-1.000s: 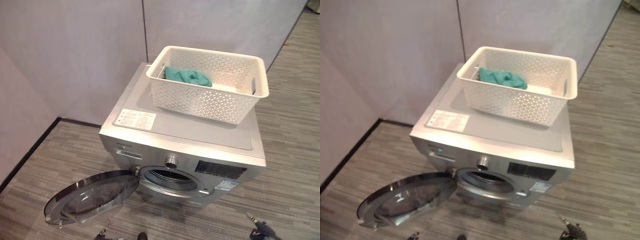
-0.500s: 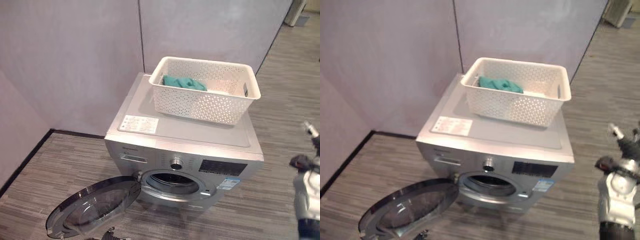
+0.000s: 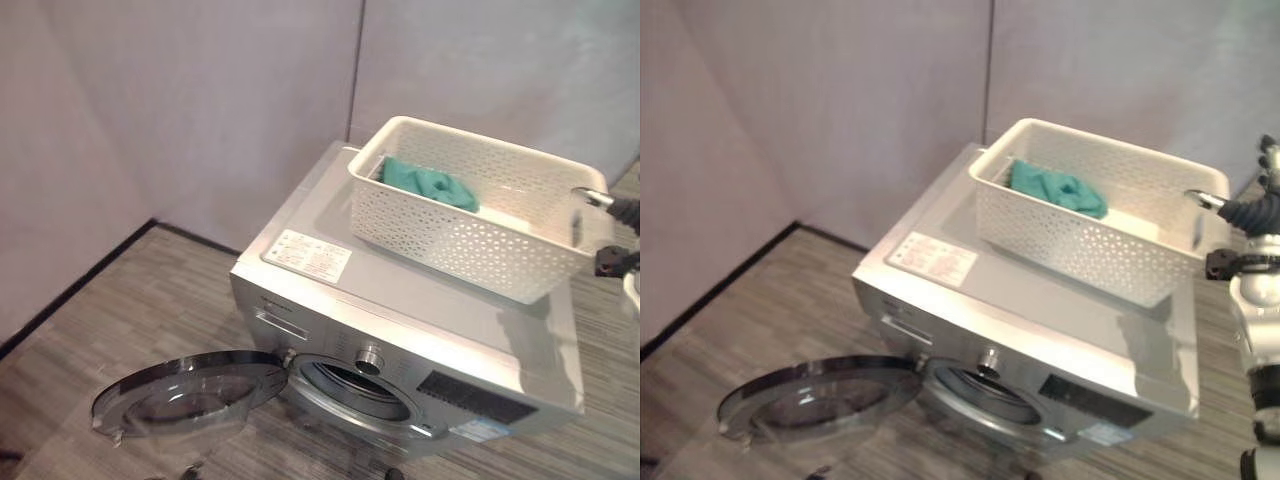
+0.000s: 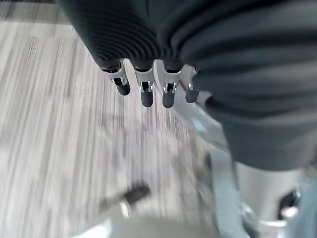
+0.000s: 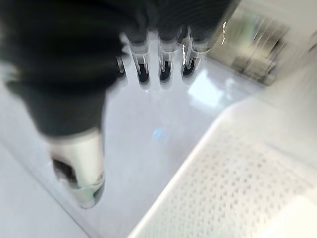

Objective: Grab the laundry basket,head to the washer,open it,put in the laundry and shut it.

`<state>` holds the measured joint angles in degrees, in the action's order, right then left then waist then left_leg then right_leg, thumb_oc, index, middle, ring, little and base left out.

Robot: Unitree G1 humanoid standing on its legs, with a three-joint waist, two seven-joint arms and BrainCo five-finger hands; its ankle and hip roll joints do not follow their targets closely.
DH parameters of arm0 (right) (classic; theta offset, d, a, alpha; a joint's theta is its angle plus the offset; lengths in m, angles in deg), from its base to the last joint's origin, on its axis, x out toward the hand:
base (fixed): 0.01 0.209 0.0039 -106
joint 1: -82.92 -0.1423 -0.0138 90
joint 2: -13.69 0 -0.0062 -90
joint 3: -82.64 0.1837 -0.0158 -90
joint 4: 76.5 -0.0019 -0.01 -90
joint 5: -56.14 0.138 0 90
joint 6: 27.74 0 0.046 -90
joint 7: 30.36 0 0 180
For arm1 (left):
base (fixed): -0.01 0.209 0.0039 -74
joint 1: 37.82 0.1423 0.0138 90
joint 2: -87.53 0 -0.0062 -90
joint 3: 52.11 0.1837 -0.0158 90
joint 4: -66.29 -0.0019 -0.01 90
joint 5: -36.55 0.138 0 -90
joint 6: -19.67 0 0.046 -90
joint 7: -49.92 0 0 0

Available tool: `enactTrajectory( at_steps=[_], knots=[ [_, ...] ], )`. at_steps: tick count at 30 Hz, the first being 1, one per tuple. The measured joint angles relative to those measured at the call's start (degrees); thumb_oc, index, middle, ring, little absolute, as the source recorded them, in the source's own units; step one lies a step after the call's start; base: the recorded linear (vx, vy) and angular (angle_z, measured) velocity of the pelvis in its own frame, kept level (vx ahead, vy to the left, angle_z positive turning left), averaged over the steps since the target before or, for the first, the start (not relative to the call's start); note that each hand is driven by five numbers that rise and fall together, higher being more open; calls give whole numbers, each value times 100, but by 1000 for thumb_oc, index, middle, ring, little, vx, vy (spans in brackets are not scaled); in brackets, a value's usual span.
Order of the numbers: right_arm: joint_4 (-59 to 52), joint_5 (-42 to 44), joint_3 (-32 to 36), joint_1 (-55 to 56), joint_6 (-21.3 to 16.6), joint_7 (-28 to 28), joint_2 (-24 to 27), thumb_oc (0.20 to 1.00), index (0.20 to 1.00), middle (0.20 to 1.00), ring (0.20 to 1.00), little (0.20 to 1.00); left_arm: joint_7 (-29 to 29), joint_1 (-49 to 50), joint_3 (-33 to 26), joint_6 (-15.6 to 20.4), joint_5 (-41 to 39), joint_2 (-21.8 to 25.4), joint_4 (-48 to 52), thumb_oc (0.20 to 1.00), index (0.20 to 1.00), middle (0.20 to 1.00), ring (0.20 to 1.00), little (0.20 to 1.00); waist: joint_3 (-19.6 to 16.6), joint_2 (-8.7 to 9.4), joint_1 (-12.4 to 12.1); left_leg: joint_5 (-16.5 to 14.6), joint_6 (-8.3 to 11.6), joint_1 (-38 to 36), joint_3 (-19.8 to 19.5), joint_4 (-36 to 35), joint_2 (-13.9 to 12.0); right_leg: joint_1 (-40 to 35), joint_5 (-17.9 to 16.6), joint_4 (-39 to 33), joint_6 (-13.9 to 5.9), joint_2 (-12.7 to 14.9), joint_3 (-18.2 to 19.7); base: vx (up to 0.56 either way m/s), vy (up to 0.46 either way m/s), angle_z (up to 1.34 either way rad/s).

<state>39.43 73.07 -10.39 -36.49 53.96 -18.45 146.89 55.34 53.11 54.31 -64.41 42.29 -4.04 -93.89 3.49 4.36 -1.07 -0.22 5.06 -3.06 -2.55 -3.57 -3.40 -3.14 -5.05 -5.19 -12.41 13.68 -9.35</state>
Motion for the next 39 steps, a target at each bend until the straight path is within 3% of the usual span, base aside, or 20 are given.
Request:
enactTrajectory(
  at_steps=[2,4,7,10,13,16,17,26,32,39],
  knots=[
    [240,-215,-1380,-1713,72,-456,522,1000,1000,1000,1000,1000,-10,44,-60,13,-80,-35,-11,1000,1000,1000,1000,1000,-21,-44,22,119,117,-48,7,-101,-325,-198,154,-6,235,-349,-355,64,-203,60],
    [148,-215,-1920,-2409,76,-651,698,1000,1000,1000,1000,1000,-20,34,-59,9,-86,-7,-31,1000,1000,1000,1000,1000,-26,-49,28,98,167,-72,10,-165,-405,-183,176,-6,275,-422,-350,29,-108,6],
    [-158,-271,-2359,-2846,1,-1005,804,1000,1000,1000,1000,1000,-44,60,-80,8,-129,84,-41,1000,1000,1000,1000,1000,-77,117,41,40,248,-78,35,-168,-416,-163,184,-26,292,-428,-302,20,-58,-9],
    [-54,-392,-3398,-3459,60,-1464,863,1000,1000,1000,1000,1000,-142,141,-159,-4,-139,131,-64,1000,1000,1000,1000,1000,-179,262,68,35,234,-74,155,-168,-380,-83,153,-56,299,-374,-194,9,-29,-18],
    [273,-428,-4469,-4094,195,-1877,1000,1000,1000,1000,1000,1000,-207,185,-155,-14,-297,127,-55,1000,1000,1000,1000,1000,-251,287,56,35,233,-68,154,-168,-379,-81,152,-57,301,-392,-189,6,-17,2],
    [514,-495,-4804,-4288,232,-2109,1002,1000,1000,1000,1000,1000,-227,271,-157,-18,-322,115,-56,1000,1000,1000,1000,1000,-313,220,49,36,233,-58,152,-168,-398,-66,147,-56,315,-410,-200,5,-6,-2],
    [1061,-815,-5040,-4393,248,-2214,832,1000,1000,1000,1000,1000,-239,294,-160,-19,-343,108,-60,1000,1000,1000,1000,1000,-407,187,43,35,234,-40,166,-168,-405,-33,148,-55,316,-418,-179,10,-18,-5],
    [3119,-1723,-4985,-4399,503,-2197,-302,1000,1000,1000,1000,1000,-378,374,-164,-8,-583,89,-61,1000,1000,1000,1000,1000,-534,56,-22,103,292,246,124,-167,-512,215,100,-57,382,-533,-217,-10,-35,1],
    [3751,-2058,-4987,-4389,583,-2212,-675,1000,1000,1000,1000,1000,-420,350,-152,30,-603,28,-20,1000,1000,1000,1000,1000,-526,-71,-190,198,352,527,-182,-166,-575,299,118,-56,424,-606,-499,10,-41,23],
    [3993,-2229,-4975,-4390,576,-2205,-707,1000,1000,1000,1000,1000,-440,340,-156,70,-833,35,-5,1000,1000,1000,1000,1000,-306,-134,-375,256,388,683,-376,-164,-608,327,136,-57,442,-653,-680,20,-44,15]
  ],
)
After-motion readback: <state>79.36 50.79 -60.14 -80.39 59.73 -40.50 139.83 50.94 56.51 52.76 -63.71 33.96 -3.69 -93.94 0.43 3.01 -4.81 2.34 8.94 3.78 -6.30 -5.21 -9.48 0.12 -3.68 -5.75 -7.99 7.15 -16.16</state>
